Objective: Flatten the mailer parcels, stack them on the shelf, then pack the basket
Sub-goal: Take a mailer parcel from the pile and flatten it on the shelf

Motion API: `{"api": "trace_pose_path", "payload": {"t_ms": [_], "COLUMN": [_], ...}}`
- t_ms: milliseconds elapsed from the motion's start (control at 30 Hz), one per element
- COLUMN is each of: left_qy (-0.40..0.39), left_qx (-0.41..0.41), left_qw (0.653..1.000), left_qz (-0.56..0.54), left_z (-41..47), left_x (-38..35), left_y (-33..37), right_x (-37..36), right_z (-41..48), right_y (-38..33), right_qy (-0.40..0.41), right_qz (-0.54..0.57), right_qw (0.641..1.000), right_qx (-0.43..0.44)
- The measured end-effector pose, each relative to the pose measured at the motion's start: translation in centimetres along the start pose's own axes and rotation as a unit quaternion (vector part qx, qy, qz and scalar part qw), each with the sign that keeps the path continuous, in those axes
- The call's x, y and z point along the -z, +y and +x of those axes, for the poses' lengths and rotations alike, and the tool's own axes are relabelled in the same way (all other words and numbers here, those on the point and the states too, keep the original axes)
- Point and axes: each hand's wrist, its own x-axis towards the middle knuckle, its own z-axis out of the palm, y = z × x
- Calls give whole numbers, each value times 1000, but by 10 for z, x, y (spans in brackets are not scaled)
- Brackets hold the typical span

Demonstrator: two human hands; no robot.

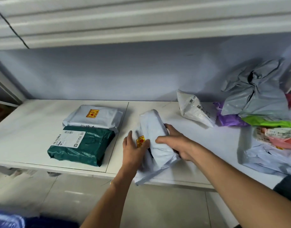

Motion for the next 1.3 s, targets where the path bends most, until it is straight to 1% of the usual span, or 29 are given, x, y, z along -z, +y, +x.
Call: {"api": "trace_pose_path", "payload": {"t_ms": [67, 100, 167, 200, 233, 267, 300, 333, 367, 467, 500, 567, 633, 667, 700, 733, 767, 800, 833, 867, 900, 933, 967, 1000, 1033, 1067, 1100, 1167, 1300], "left_qy": [53, 88, 161, 187, 195, 184, 155, 114, 73, -48, -68, -61, -20, 1, 25, 48, 65, 74, 77, 77, 79, 81, 79, 73, 68, 61, 56, 45, 25], "left_qx": [5, -13, -91, -123, -137, -121, -85, -49, -20, 35, 52, 109, 190, 224, 250, 265, 276, 279, 276, 269, 260, 249, 239, 228, 220, 215, 211, 209, 201], "left_qw": [999, 996, 982, 974, 971, 972, 969, 957, 945, 921, 915, 900, 876, 864, 855, 848, 843, 837, 831, 825, 820, 814, 809, 805, 805, 805, 804, 798, 799], "left_qz": [-7, 10, 31, 19, -18, -85, -173, -261, -317, -385, -395, -418, -443, -451, -454, -456, -457, -466, -477, -491, -503, -519, -531, -542, -547, -550, -553, -564, -566], "left_z": [5, 6, 7, 4, 2, -1, -3, -4, -4, 0, 0, 6, 10, 13, 16, 18, 20, 20, 21, 22, 22, 24, 25, 25, 25, 24, 25, 25, 26], "left_x": [7, 11, 18, 21, 24, 27, 31, 35, 38, 40, 38, 37, 39, 40, 40, 40, 38, 38, 37, 37, 38, 39, 38, 37, 39, 38, 39, 39, 48], "left_y": [8, 16, 38, 51, 63, 73, 81, 85, 86, 77, 75, 67, 59, 52, 43, 32, 24, 17, 13, 10, 10, 10, 12, 13, 15, 16, 17, 16, 12], "right_x": [-8, -12, -21, -27, -32, -36, -40, -41, -42, -40, -40, -42, -46, -48, -52, -55, -57, -58, -56, -51, -45, -39, -34, -30, -30, -29, -30, -30, -36], "right_z": [-4, -7, -12, -15, -18, -18, -18, -17, -15, -8, -7, -5, -2, 0, 1, 1, 1, 1, 2, 6, 7, 8, 8, 8, 11, 12, 13, 17, 25], "right_y": [-14, -21, -37, -45, -51, -55, -57, -57, -56, -39, -32, -17, -3, 3, 6, 7, 6, 6, 6, 7, 7, 6, 5, 6, 6, 7, 7, 9, 6], "right_qy": [36, 59, 89, 104, 125, 154, 187, 214, 229, 244, 247, 222, 164, 123, 87, 62, 52, 71, 118, 166, 197, 195, 167, 124, 79, 37, 15, 22, 43], "right_qz": [-99, -138, -210, -263, -320, -366, -397, -416, -433, -488, -507, -535, -542, -536, -515, -476, -438, -410, -396, -386, -361, -301, -198, -57, 88, 201, 264, 314, 346], "right_qw": [993, 985, 965, 944, 914, 878, 842, 816, 795, 750, 734, 715, 721, 734, 754, 785, 814, 835, 846, 861, 888, 928, 966, 989, 989, 973, 958, 944, 933], "right_qx": [58, 80, 127, 168, 217, 269, 312, 339, 357, 373, 379, 392, 400, 399, 398, 393, 379, 361, 338, 288, 205, 102, 10, -50, -85, -105, -109, -97, -86]}}
